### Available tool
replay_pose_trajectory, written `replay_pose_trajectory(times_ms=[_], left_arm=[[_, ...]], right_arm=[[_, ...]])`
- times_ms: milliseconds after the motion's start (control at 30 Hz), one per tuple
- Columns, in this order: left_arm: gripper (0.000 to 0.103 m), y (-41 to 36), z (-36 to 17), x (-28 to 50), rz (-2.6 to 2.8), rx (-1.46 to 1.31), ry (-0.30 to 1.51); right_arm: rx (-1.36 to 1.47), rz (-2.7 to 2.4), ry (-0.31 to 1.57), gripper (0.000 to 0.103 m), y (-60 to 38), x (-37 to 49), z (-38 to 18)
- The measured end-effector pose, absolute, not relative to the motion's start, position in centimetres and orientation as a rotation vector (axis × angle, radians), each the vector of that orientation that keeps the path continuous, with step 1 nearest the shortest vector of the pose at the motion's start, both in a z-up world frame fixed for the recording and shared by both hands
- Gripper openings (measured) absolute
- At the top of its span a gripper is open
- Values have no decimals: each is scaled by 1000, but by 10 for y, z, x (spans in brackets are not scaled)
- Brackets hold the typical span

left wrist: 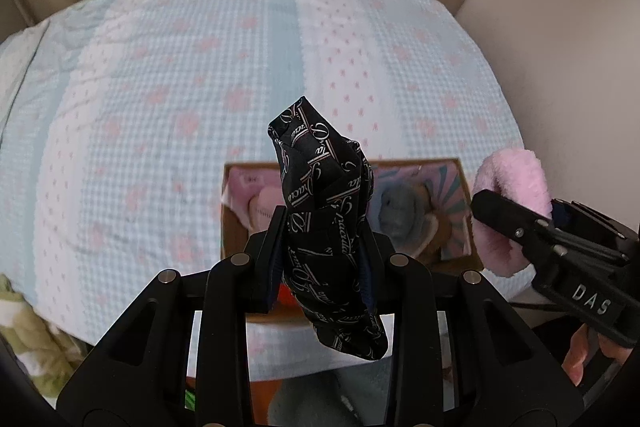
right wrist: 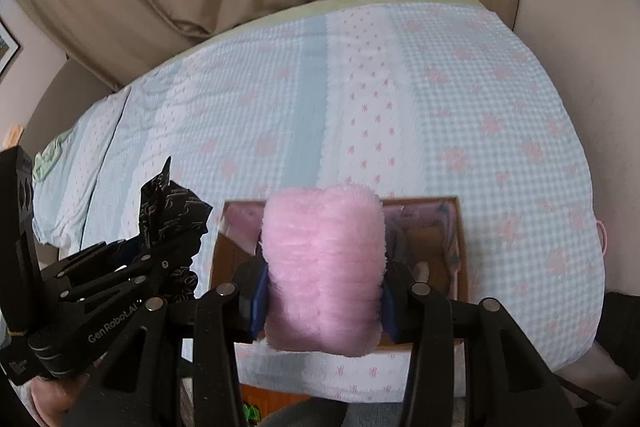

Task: Organize soft objects
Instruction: 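Carry the black scrunchie and pink wristband with both tools over the box, then open both tools to release the scrunchie and wristband into the box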

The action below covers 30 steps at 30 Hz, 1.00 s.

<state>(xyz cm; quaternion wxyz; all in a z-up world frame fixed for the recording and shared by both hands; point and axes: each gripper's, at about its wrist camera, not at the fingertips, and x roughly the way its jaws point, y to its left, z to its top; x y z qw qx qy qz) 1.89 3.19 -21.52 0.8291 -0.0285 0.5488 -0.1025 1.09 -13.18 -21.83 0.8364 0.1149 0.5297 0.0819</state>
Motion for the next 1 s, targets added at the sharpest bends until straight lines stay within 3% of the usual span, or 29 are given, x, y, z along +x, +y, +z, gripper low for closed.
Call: replay_pose_trajectory(times_ms=[600,900,933,1000], left_arm=[[28,14,-329,42,-199,-39,1316],[28,-3,-345,67,-175,-10,1348],[30,-5,-344,68,-178,-1,1345],[54,-8,-341,70,-183,17,1327]], right_arm=[[-29,369,1215,41,-125,9,-331],[-51,479,1201,42,-130,22,-339],[-48,495,1209,45,-129,23,-340],[-76,509,1205,62,-127,23,-342]])
